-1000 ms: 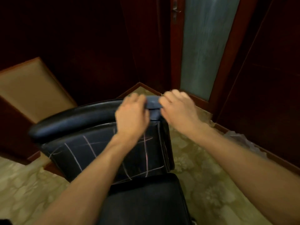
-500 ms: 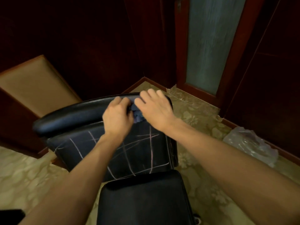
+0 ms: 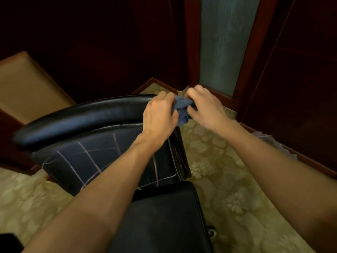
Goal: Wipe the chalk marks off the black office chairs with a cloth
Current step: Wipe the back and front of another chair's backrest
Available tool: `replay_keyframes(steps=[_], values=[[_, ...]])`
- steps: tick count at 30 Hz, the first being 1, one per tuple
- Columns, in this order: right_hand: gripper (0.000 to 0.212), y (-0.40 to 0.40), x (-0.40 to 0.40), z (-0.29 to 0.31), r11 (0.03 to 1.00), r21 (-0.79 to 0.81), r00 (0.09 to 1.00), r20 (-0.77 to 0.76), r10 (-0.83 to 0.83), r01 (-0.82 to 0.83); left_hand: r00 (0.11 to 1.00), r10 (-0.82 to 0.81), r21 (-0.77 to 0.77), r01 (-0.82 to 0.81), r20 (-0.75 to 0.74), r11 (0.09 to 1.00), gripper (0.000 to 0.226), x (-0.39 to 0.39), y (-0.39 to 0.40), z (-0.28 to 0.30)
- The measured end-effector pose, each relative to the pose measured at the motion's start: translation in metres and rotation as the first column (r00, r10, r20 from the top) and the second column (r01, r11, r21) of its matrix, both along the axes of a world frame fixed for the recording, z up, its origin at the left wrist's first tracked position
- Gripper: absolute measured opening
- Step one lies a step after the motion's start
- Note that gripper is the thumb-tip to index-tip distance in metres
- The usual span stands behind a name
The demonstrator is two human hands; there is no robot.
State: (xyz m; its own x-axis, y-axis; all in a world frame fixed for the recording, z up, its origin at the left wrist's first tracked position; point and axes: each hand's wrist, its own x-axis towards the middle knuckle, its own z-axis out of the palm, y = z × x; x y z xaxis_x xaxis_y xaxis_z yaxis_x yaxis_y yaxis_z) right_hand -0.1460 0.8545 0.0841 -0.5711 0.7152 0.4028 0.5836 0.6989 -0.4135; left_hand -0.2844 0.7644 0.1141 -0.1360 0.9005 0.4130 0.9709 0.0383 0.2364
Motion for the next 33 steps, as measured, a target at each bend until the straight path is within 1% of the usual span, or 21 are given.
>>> replay_keyframes(steps=[3,6,8,10,13,16,17,18,22,25,30,33], values=[[0.021,0.002,-0.026,0.008,0.954,-0.271,0.962,-0.269,0.053,-0.129,0.995,0.080,0.050,-0.083,0.060,0.995,0.021,-0.012,-0.008,0.005],[0.019,-0.010,-0.046,0.006,0.851,-0.476,0.916,-0.400,0.018,-0.224,0.984,0.154,0.048,-0.158,0.088,0.986,0.029,-0.021,-0.015,0.008],[0.019,-0.016,-0.052,0.002,0.785,-0.559,0.891,-0.454,-0.020,-0.268,0.977,0.192,0.033,-0.196,0.093,0.980,0.033,-0.024,-0.017,0.009],[0.018,-0.018,-0.056,0.003,0.772,-0.572,0.882,-0.471,-0.033,-0.277,0.975,0.209,0.022,-0.211,0.075,0.977,0.034,-0.031,-0.017,0.011],[0.015,-0.007,-0.069,0.019,0.794,-0.529,0.883,-0.468,0.020,-0.299,0.968,0.248,0.045,-0.250,0.031,0.967,0.024,-0.050,-0.015,0.019],[0.017,-0.002,-0.086,0.036,0.837,-0.483,0.949,-0.289,0.124,-0.256,0.968,0.250,0.019,-0.250,0.031,0.968,0.019,-0.069,-0.015,0.024],[0.018,-0.004,-0.090,0.036,0.838,-0.483,0.953,-0.272,0.131,-0.253,0.968,0.252,0.007,-0.252,0.022,0.968,0.019,-0.071,-0.017,0.023],[0.018,-0.008,-0.093,0.034,0.832,-0.491,0.950,-0.286,0.124,-0.257,0.966,0.257,0.001,-0.257,0.022,0.966,0.020,-0.072,-0.019,0.022],[0.020,-0.017,-0.102,0.026,0.781,-0.572,0.928,-0.371,0.027,-0.251,0.957,0.278,0.004,-0.279,0.087,0.960,0.020,-0.072,-0.028,0.020],[0.021,-0.025,-0.109,0.028,0.760,-0.606,0.911,-0.410,-0.046,-0.234,0.951,0.287,-0.013,-0.288,0.114,0.958,0.024,-0.073,-0.033,0.023],[0.020,-0.038,-0.096,0.029,0.787,-0.604,0.918,-0.372,-0.137,-0.127,0.967,0.228,-0.066,-0.222,0.110,0.973,0.029,-0.061,-0.042,0.027],[0.021,-0.040,-0.084,0.028,0.792,-0.608,0.916,-0.345,-0.206,-0.051,0.984,0.168,-0.125,-0.160,0.052,0.979,0.032,-0.051,-0.043,0.030]])
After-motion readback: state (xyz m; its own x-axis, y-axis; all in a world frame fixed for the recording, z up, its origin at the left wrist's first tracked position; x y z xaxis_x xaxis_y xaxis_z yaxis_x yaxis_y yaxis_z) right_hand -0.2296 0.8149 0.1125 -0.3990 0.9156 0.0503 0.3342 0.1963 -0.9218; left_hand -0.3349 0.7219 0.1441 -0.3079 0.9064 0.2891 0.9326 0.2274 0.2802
